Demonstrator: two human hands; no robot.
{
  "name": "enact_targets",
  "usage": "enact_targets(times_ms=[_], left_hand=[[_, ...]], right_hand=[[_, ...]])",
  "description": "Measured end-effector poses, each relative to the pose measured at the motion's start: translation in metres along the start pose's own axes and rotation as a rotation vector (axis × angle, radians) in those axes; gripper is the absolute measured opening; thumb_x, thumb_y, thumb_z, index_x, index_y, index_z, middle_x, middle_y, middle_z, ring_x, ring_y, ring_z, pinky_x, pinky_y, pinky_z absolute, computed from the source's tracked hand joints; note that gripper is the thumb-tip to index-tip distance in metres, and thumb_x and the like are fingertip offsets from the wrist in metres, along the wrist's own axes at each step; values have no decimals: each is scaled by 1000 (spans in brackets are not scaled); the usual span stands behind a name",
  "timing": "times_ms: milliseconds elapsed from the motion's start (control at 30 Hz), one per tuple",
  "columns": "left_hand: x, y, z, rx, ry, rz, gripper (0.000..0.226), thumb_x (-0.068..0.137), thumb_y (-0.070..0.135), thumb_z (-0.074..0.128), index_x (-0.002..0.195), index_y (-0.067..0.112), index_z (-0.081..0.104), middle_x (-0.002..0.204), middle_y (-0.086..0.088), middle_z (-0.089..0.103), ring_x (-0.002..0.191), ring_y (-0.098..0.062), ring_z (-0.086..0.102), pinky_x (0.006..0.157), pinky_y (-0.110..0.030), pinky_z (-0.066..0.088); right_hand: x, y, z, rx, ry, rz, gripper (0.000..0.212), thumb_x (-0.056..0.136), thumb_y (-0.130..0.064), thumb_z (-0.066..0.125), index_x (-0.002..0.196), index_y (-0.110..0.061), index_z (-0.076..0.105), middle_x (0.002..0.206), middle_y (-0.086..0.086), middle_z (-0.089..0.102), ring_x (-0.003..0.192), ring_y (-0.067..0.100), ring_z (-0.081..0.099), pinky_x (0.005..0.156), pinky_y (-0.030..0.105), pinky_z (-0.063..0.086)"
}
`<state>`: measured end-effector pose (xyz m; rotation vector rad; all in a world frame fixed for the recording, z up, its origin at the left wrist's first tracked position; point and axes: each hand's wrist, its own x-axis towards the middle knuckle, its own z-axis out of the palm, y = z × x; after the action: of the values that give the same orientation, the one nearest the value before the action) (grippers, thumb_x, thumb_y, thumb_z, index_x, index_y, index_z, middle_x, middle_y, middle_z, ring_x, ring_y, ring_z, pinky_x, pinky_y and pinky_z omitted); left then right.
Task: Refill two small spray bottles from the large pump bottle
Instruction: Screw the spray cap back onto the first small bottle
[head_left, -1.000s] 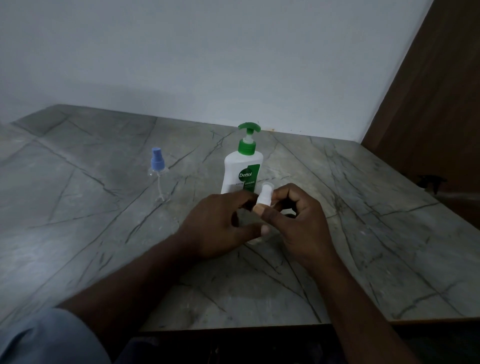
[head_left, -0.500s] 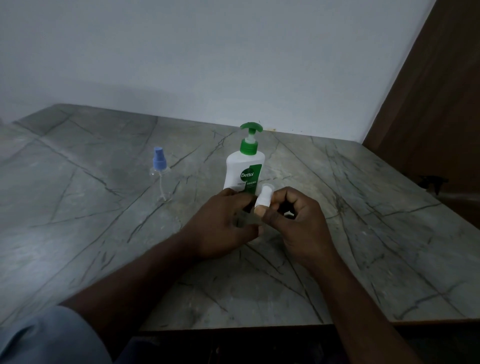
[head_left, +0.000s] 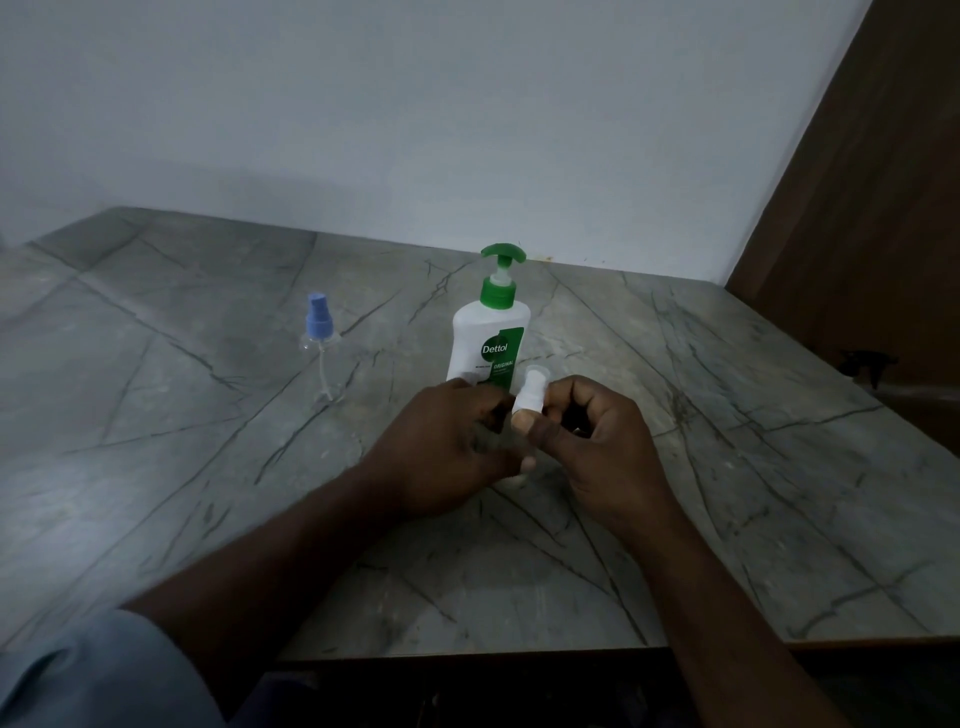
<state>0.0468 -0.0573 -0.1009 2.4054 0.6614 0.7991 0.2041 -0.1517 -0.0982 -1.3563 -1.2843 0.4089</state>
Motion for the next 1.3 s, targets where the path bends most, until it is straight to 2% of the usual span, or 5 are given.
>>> enact_targets(times_ms=[300,500,667,1000,1300], left_hand=[[-3,2,-4,-93,-33,16,40,80,41,71,117,25,71,111,5,69,100,-9,65,86,-40,56],[-2,2,-1,54,19,7,53,78,60,75,119,27,68,110,8,65,107,-11,56,88,-40,53],[-1,3,-3,-48,-48,-17,32,83,39,80,108,21,74,106,3,72,95,-11,67,84,-43,56],[1,-3,4,79,43,-66,46,67,65,77,99,34,66,93,19,58,92,5,47,67,-18,36],[2,-1,10,184,66,11,51,72,66,70,101,23,75,110,8,72,111,-11,51,91,-30,47]], right_hand=[[0,2,-1,-11,10,-19,22,82,-20,83,76,-29,64,67,-13,58,62,4,53,62,21,46],[0,1,-1,-40,18,-22,20,83,-22,83,77,-28,64,72,-4,62,67,14,58,67,38,51],[0,2,-2,-44,17,-24,16,84,-24,81,80,-22,66,70,-9,60,64,7,54,63,27,48],[-3,-2,3,-19,15,-42,16,91,-15,75,87,-28,68,67,-13,61,58,-5,59,52,9,46],[-2,-1,6,-91,57,-80,24,92,-17,75,81,-35,64,66,-22,62,59,-5,56,55,7,41]])
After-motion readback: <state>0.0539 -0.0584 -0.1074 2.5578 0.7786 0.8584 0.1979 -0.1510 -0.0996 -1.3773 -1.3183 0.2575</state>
